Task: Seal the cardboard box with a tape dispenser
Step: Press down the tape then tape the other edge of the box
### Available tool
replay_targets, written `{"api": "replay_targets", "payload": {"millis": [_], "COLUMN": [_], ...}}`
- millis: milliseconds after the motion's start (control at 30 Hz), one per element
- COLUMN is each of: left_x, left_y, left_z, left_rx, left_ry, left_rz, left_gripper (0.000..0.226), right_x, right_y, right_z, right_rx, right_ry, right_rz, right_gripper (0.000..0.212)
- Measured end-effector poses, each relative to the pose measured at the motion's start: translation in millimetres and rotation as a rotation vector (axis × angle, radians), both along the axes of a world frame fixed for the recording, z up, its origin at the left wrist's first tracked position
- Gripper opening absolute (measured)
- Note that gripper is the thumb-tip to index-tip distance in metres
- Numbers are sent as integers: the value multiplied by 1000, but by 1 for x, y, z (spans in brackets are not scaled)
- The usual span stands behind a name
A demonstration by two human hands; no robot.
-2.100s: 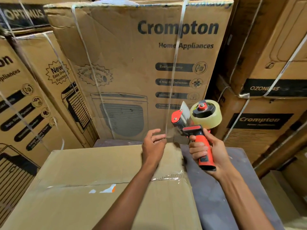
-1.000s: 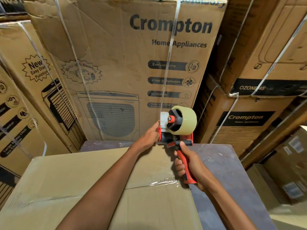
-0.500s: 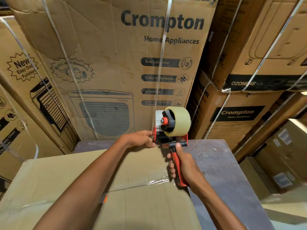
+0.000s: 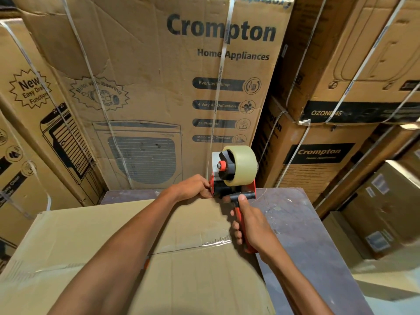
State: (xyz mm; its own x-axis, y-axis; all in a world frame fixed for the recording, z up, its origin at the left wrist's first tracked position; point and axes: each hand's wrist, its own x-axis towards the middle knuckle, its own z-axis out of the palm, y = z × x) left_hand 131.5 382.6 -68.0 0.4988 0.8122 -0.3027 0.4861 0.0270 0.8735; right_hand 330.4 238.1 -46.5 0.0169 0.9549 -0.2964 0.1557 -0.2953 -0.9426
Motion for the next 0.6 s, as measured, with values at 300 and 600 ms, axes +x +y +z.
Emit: {"api": "replay_targets", "payload": {"millis": [300, 600], "left_x": [2, 1], "left_y": [-16, -24], "left_z": [7, 6], "left_rx": [134, 219], "left_ry": [13, 53], "left_rz": [-10, -6], "left_gripper": [45, 32], "right_x": [2, 5], "right_y": [-29, -65], "right_z": [8, 10], "right_rx": [72, 80], "right_ry": [-263, -256], "right_rz": [17, 19], "right_gripper": [71, 70]}}
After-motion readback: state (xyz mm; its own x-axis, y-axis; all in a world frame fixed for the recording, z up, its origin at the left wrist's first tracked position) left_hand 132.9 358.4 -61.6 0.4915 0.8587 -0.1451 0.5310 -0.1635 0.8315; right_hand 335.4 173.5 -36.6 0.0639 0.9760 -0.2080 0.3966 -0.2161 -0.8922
